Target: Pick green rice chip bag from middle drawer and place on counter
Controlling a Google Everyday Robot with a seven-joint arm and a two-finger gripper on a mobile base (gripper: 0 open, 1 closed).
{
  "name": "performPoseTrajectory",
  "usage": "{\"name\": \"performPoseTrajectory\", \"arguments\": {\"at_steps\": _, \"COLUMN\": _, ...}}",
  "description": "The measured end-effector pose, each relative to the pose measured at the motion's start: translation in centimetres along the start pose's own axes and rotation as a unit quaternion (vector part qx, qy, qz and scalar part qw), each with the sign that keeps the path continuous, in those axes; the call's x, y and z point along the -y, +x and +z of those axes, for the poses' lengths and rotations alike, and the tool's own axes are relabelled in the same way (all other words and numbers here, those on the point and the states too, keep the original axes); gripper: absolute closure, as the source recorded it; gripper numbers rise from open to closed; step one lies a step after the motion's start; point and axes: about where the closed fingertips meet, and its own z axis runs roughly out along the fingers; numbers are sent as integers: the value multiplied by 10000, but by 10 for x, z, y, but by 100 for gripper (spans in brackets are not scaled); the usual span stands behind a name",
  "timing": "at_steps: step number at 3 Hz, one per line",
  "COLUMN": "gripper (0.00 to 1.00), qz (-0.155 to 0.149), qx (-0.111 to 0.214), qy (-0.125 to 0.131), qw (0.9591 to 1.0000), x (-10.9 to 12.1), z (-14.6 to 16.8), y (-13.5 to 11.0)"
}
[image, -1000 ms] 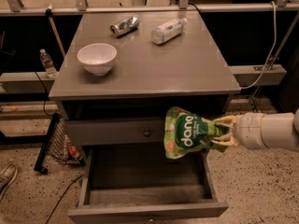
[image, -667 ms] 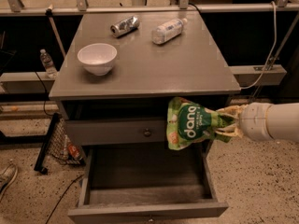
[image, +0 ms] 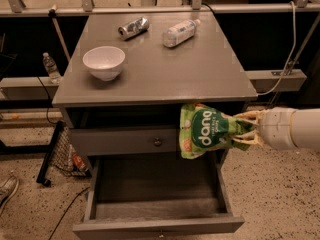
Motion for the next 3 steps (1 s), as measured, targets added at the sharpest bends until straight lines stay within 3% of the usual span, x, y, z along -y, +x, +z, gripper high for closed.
{"name": "performPoseTrajectory", "arguments": {"at_steps": 3, "gripper": 100, "qz": -386, "qx": -142, "qy": 397, "qw": 9984, "x": 7, "z": -67, "y": -34}}
